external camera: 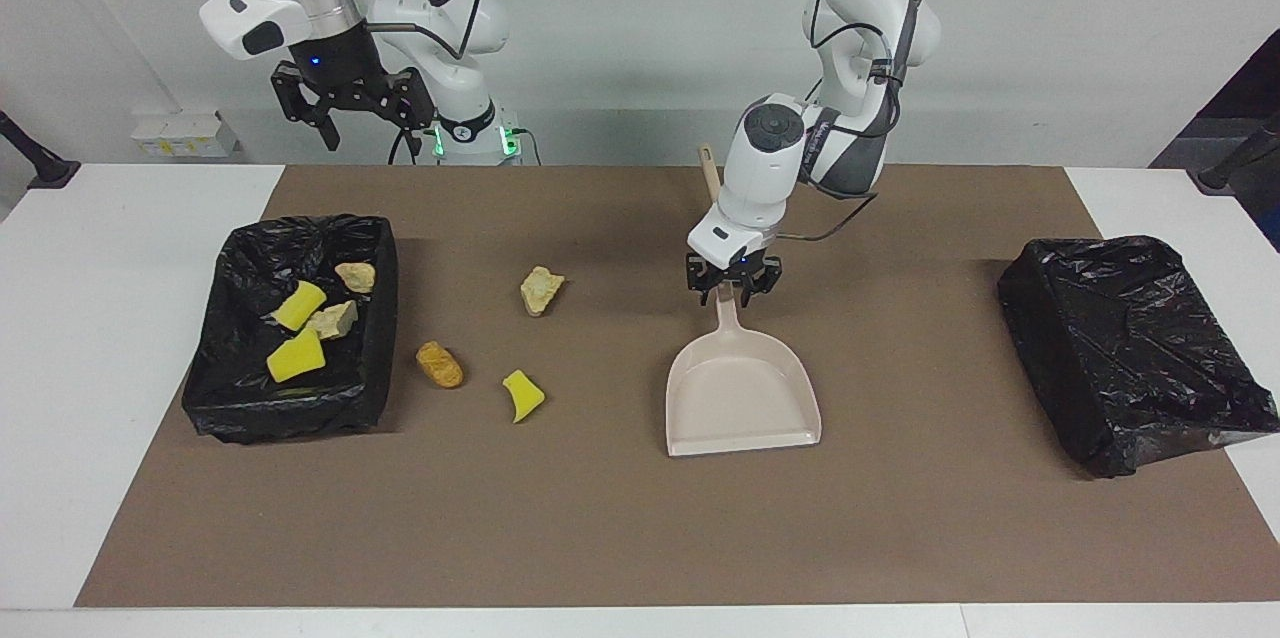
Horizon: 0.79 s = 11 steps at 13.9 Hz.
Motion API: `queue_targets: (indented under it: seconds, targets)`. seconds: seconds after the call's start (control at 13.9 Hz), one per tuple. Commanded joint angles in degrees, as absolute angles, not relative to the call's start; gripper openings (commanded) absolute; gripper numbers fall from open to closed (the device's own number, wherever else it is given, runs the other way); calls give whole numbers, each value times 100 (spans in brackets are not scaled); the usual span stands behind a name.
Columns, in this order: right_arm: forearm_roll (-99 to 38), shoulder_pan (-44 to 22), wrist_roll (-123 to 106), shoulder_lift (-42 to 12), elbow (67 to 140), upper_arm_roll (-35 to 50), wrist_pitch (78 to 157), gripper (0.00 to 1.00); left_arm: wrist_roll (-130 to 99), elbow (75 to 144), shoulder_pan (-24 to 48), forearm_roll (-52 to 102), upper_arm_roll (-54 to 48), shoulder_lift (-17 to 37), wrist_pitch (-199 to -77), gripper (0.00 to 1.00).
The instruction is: Sweep and dump trash in bin
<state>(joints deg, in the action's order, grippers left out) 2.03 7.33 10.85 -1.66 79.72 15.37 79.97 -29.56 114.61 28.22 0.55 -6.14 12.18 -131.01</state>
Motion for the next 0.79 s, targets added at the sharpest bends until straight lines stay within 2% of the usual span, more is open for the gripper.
queue_targets:
  seconds: [0.0, 0.07, 0.14, 0.36, 0.58, 0.72]
  targets:
    - [35, 695, 984, 166, 8479, 1591, 8112, 100, -3094, 11567, 2927, 53, -519, 1143, -13026, 30]
    - [-69, 555, 993, 358, 8751, 1582, 8130, 100, -3094, 11549, 2918, 53, -510, 1151, -12991, 22]
    - [-288, 545, 993, 613, 9111, 1582, 8217, 100, -3024, 11540, 2892, 18, -510, 1151, -12912, 0]
    - [-606, 493, 967, 1255, 10000, 1591, 8560, 100, -2244, 11470, 2665, -97, -466, 1125, -12832, 0]
    - [-615, 273, 967, 1625, 10536, 1591, 8613, 100, -849, 11111, 2111, -106, -466, 1178, -12526, 0]
    - [-633, -104, 975, 1888, 10984, 1582, 8840, 100, -100, 10847, 1759, -105, -466, 1195, -12122, 0]
